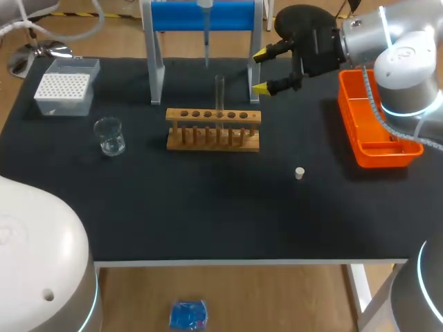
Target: Invert the test tube, pick up the pipette, mount the tip to pipette, aspirate from beaker and dispense into the tube, eject the tip, return the pipette, and cap with the stopper.
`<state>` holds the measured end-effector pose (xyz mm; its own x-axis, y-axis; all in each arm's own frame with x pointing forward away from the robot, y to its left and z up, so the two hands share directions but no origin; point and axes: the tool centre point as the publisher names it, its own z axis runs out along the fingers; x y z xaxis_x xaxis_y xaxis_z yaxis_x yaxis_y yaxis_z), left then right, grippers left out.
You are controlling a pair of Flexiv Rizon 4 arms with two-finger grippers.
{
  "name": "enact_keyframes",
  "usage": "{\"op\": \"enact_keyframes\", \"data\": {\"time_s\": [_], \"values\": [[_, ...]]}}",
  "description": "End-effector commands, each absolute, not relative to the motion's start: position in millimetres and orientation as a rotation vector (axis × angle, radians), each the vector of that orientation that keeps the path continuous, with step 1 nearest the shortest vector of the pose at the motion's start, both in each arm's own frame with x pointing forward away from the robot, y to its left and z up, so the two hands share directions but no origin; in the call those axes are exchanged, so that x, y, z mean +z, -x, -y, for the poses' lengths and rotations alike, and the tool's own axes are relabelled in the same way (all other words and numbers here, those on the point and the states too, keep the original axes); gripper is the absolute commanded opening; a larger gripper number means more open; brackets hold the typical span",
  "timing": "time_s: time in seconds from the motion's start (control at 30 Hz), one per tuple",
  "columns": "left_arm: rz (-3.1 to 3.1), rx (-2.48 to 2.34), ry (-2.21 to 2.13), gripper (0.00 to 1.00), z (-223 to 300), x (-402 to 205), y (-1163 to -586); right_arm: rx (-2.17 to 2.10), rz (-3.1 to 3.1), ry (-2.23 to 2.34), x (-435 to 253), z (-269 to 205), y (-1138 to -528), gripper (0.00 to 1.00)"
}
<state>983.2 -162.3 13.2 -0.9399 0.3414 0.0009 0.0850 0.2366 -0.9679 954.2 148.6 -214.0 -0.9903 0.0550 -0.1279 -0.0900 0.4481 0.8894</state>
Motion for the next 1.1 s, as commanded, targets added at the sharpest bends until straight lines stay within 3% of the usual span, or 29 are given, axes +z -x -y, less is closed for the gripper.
{"op": "enact_keyframes", "data": {"time_s": [0.03,1.1], "values": [[2.212,1.710,0.489,0.00,171.5,10.6,-990.3,1.583,-2.552,0.033,-214.4,-148.5,-954.4,1.00],[2.216,1.714,0.477,0.00,175.3,10.2,-990.7,1.583,-2.552,0.033,-214.4,-148.5,-954.4,1.00]]}}
